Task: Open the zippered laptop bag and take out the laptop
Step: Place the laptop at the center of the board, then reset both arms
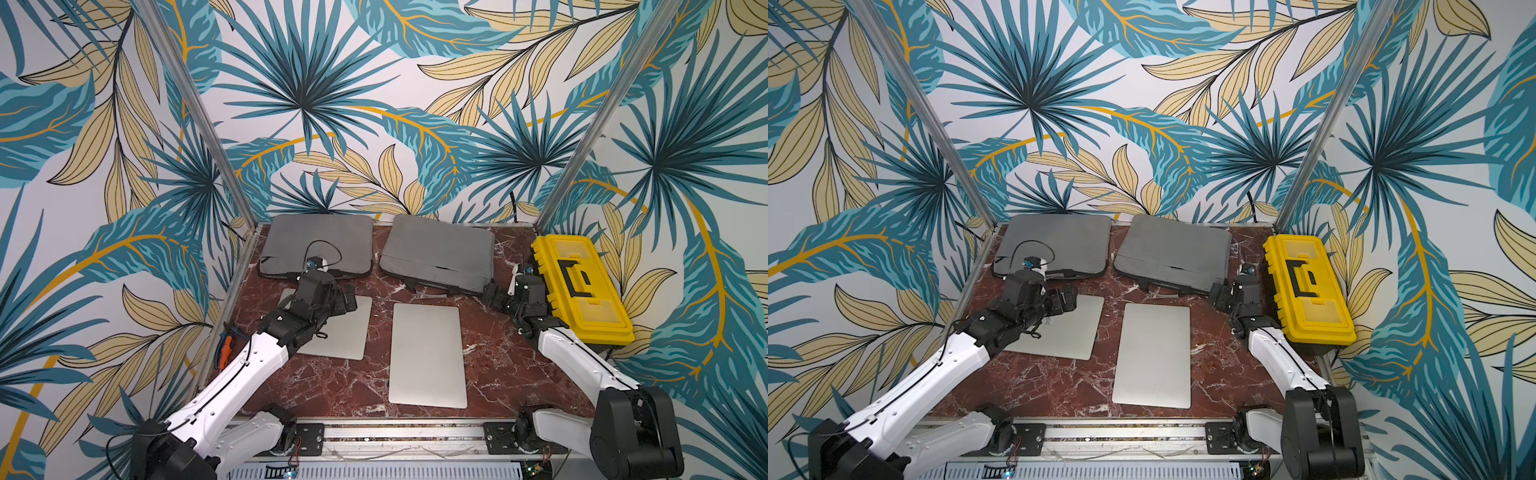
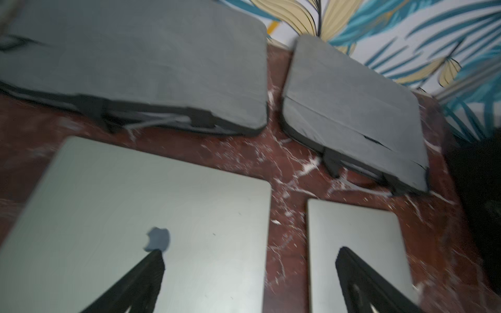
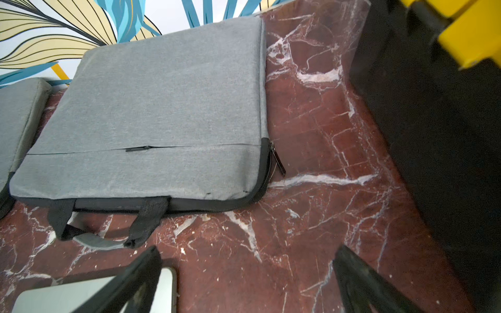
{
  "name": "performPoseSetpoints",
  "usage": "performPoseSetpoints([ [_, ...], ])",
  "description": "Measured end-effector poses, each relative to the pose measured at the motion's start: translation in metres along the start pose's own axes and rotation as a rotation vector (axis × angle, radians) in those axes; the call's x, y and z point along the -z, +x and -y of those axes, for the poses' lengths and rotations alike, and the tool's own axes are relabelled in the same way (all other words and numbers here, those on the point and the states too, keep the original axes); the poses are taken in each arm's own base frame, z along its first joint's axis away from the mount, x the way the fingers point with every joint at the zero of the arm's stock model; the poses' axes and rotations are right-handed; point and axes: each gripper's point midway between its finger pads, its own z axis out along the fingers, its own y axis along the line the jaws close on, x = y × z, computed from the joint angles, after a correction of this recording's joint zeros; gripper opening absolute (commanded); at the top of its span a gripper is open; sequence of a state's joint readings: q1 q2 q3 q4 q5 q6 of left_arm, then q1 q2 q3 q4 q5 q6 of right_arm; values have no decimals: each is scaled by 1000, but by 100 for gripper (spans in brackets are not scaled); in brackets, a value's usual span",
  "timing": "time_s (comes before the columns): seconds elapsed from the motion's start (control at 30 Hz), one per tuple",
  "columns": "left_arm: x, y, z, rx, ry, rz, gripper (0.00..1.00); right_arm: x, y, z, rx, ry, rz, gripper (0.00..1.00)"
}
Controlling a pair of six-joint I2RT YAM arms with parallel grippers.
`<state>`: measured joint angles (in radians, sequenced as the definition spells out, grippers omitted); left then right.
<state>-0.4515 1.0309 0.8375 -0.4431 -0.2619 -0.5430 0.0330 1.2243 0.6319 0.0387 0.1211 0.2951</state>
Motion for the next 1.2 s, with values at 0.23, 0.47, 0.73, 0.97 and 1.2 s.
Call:
performPoseSetpoints([
  [0.23,-18,-5,-64,-156,-279,270,100,-9,-24,6,55,53,113,100],
  [0.47,-43,-20,-123,-194,-462,363,100,-20,-33,18,130,137,193,100],
  [0.73,-71,-21,-146,-217,-456,391,100,-28,-3,30,196,152,230,100],
  [0.97,-95,-11,-149,-238,-377,384,100,-34,-5,26,205,122,297,100],
  [1.2,-110,-6,-159,-218,-250,350,100,-37,0,19,225,52,314,100],
])
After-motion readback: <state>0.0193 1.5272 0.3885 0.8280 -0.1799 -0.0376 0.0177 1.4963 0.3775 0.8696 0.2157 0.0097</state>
